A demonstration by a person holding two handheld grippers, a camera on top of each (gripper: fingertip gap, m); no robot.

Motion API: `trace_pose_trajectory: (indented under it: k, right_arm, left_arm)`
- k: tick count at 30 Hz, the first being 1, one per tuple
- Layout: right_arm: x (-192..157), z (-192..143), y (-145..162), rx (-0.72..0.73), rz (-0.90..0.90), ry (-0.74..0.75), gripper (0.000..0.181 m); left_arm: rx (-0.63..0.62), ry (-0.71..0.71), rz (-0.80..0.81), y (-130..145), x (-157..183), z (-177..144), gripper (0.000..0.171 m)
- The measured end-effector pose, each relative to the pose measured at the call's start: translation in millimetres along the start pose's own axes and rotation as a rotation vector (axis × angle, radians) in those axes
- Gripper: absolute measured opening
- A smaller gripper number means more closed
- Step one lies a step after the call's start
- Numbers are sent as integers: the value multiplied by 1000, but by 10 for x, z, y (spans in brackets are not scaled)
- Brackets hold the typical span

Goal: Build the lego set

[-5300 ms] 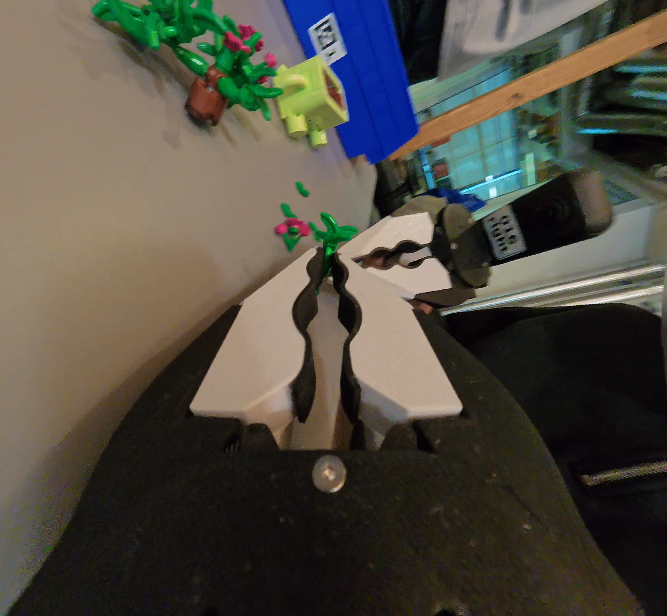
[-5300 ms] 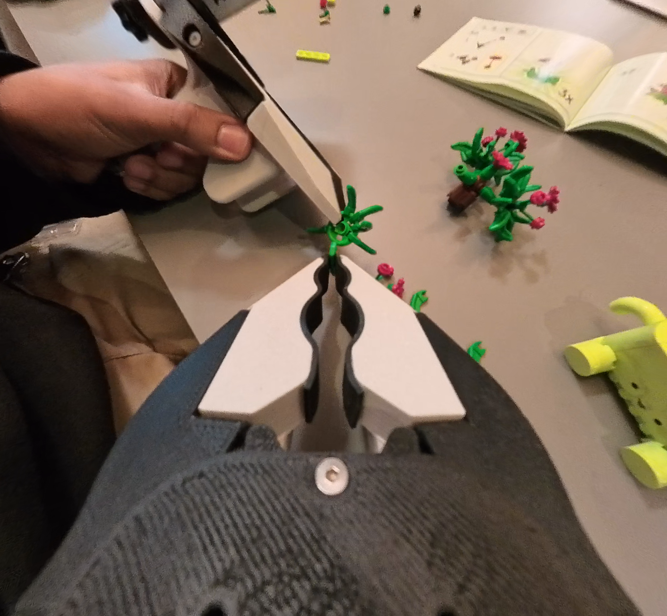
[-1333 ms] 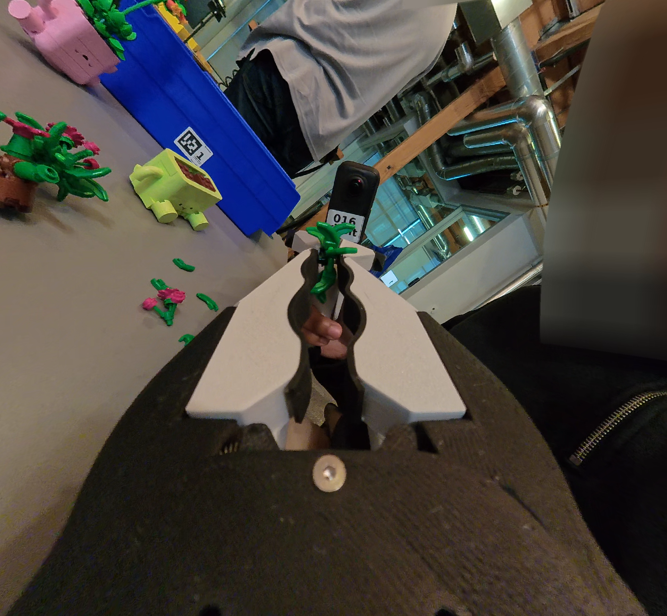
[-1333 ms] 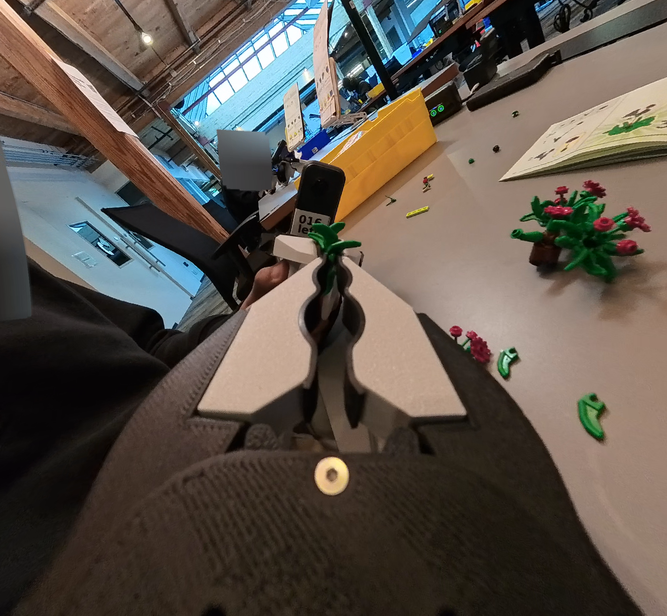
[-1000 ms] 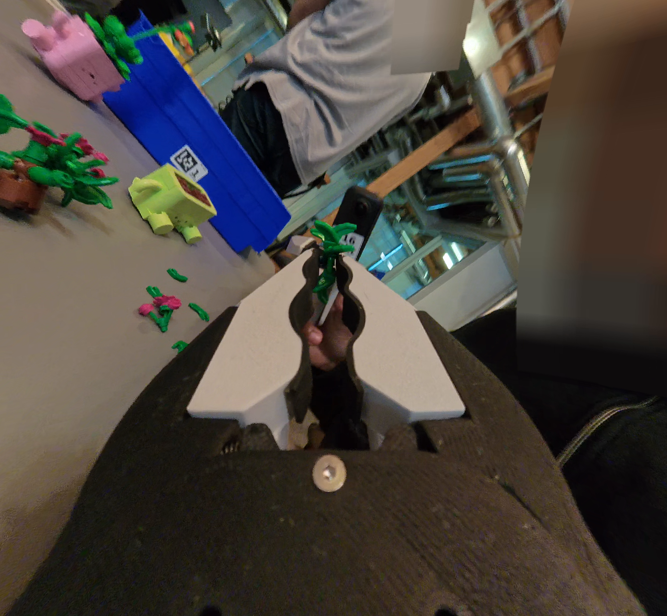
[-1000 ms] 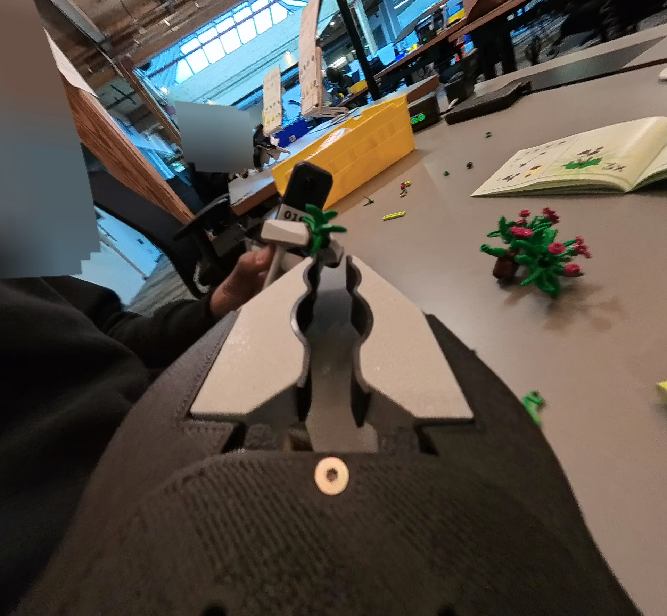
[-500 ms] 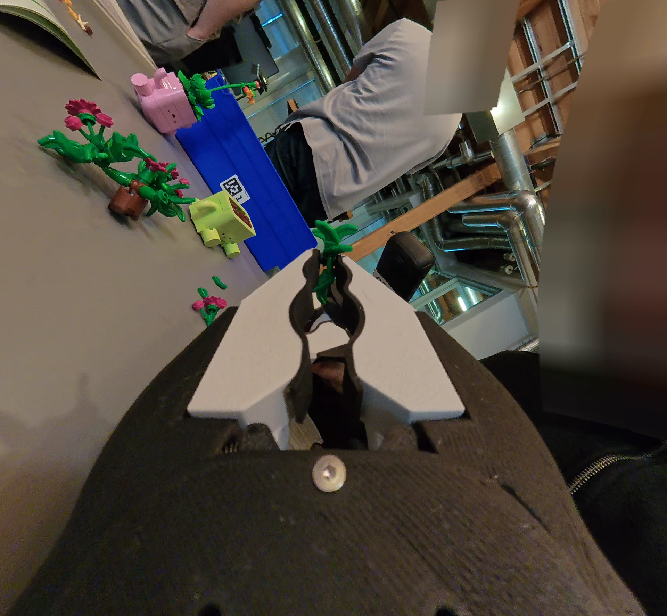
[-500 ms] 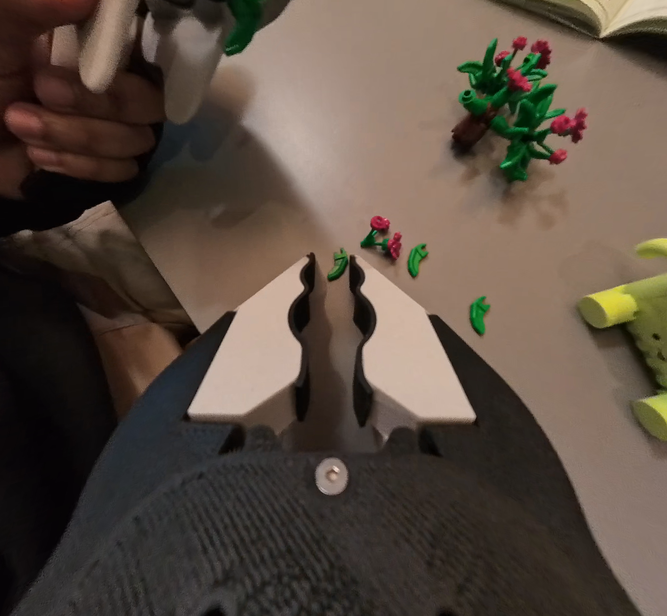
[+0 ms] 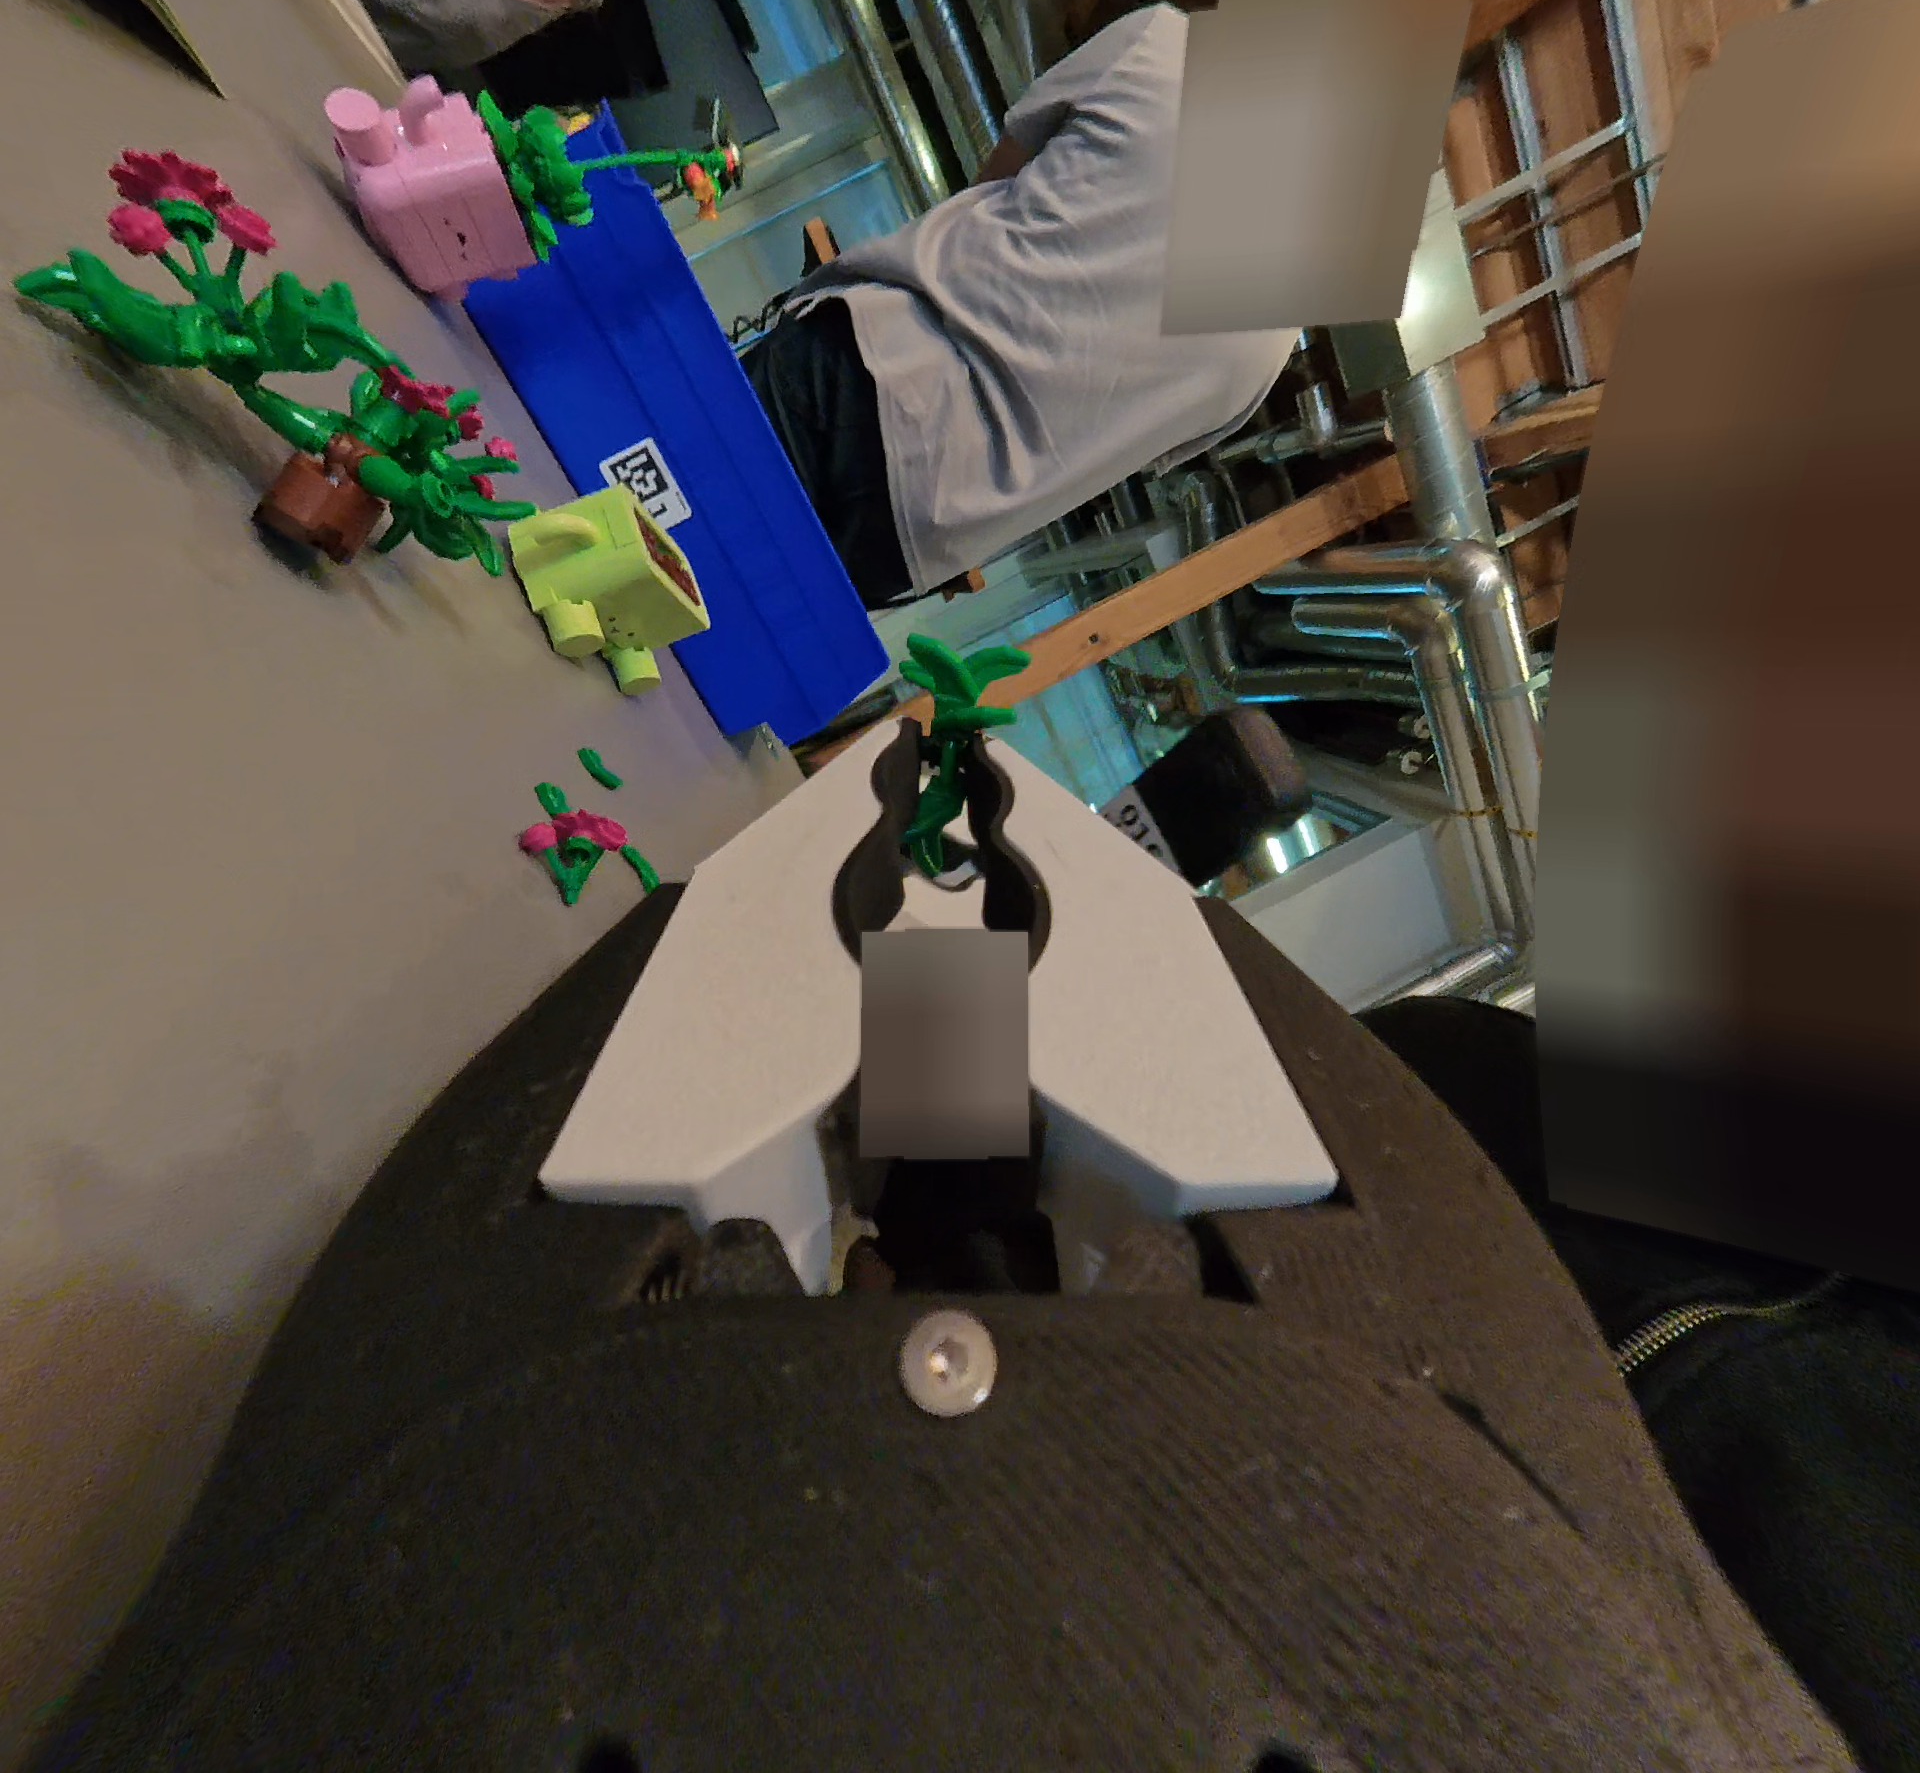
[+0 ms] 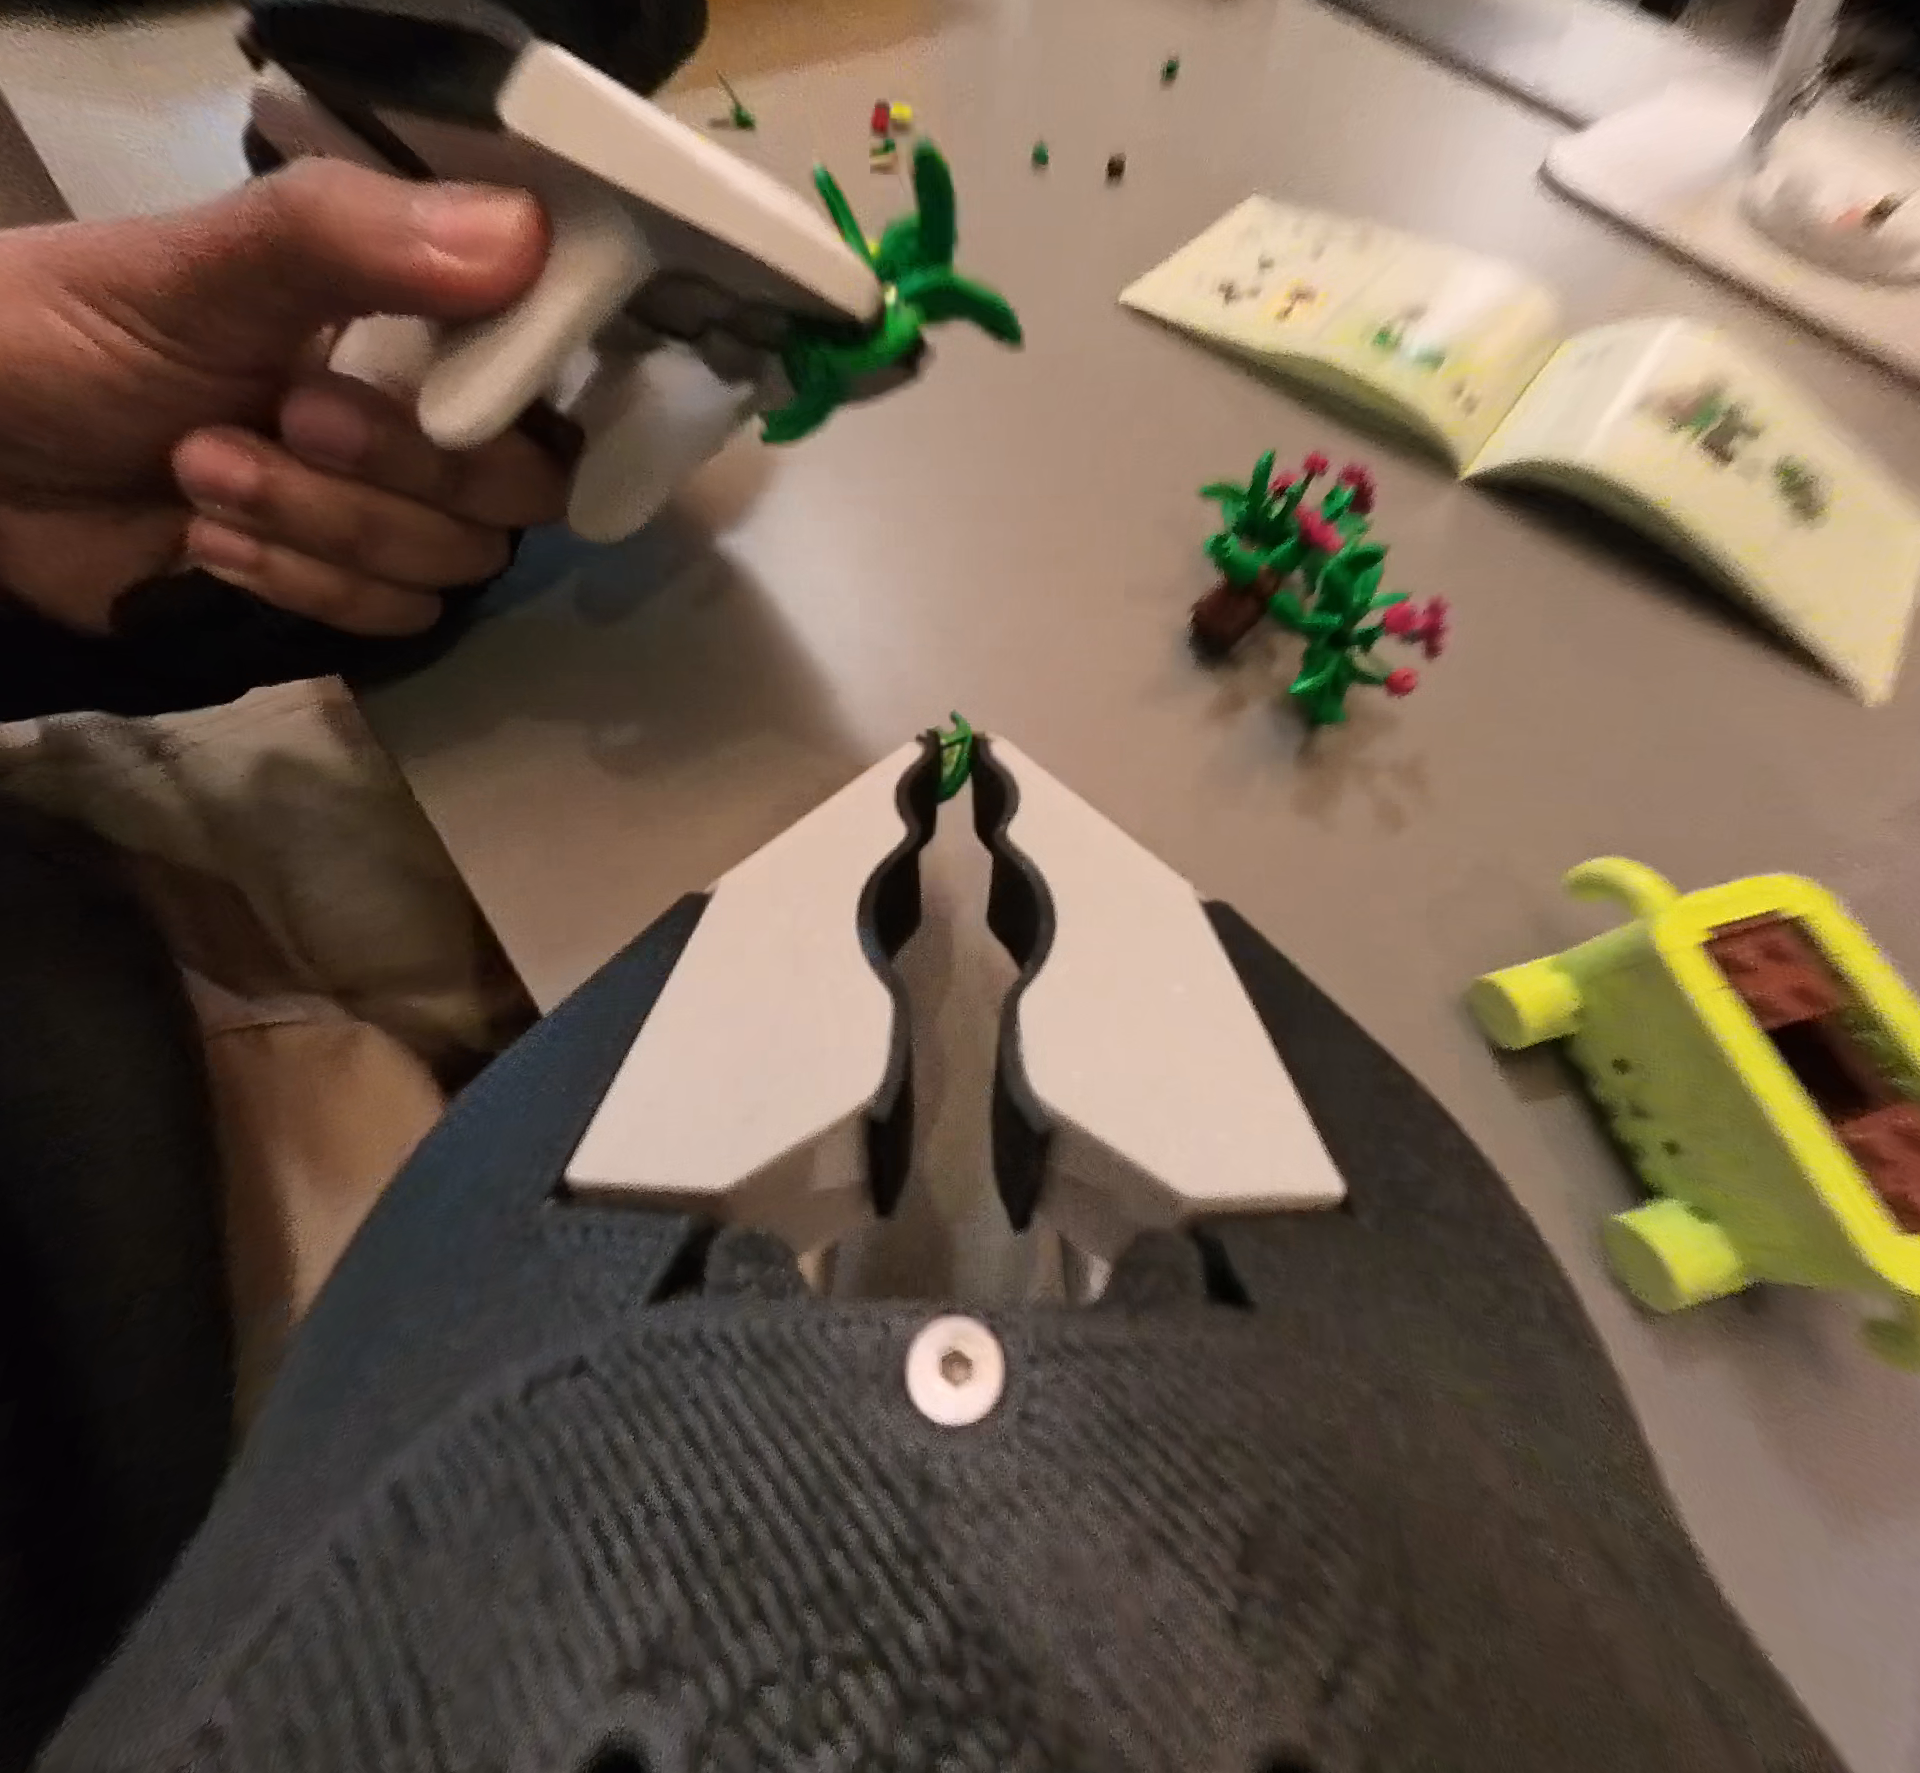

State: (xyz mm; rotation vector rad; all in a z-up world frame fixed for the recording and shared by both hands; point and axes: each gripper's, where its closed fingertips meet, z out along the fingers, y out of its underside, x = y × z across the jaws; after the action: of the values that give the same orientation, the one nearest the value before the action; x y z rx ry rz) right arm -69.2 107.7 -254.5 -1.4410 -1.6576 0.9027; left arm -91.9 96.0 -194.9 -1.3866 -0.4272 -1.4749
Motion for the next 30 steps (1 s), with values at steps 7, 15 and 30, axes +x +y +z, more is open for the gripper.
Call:
trace_pose_trajectory:
  k: [7, 15, 30]
  right_arm:
    - [61, -291, -404, 230, -152, 139, 4]
    - [-46, -243, -408, 234, -153, 95, 4]
    - [-106, -218, -378, 209, -183, 71, 0]
  left_arm:
    - [-113, -75, -7, 184, -114, 100, 6]
    - [-157, -66, -53, 302, -122, 161, 7]
    - [-142, -17, -58, 293, -55, 172, 6]
